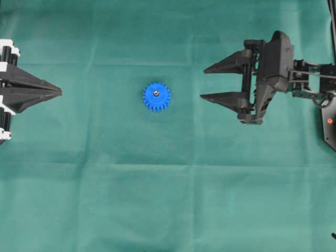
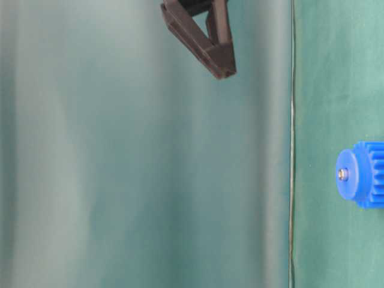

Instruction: Insert the shaft placed at a random location into the center hole of the small gear at another random location.

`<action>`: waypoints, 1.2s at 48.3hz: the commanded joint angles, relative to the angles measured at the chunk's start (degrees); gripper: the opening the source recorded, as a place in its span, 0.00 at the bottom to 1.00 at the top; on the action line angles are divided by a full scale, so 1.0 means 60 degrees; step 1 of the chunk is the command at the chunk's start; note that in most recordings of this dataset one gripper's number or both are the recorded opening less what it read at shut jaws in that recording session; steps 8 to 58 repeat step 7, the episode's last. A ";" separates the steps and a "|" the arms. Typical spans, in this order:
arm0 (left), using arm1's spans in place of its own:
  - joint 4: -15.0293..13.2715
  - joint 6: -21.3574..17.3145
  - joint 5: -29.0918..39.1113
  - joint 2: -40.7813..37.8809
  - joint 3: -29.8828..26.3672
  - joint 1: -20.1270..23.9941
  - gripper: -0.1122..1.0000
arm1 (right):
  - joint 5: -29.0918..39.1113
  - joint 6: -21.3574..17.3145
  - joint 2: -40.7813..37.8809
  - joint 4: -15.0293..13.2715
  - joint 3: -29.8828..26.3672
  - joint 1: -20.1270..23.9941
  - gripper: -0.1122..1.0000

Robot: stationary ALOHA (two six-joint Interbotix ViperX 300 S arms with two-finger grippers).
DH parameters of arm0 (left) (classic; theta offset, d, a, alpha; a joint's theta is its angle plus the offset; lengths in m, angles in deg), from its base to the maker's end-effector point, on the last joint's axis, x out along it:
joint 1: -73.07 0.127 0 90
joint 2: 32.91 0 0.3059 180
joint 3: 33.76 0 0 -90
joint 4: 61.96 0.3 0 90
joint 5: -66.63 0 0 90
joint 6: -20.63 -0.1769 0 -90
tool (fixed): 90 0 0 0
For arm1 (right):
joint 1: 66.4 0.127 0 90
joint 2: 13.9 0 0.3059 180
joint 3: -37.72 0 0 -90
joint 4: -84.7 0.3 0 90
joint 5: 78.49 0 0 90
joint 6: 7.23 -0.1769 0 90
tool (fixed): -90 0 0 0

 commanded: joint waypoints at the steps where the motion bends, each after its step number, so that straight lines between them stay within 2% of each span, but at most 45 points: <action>1: 0.0029 0.0000 -0.0059 -0.0059 -0.0220 -0.0015 0.11 | -0.0088 -0.0015 0.0220 0.0029 -0.0044 0.0015 0.73; 58: 0.0029 0.0000 -0.0044 -0.0073 -0.0234 -0.0015 0.11 | -0.0117 -0.0015 0.0205 0.0029 -0.0059 0.0015 0.73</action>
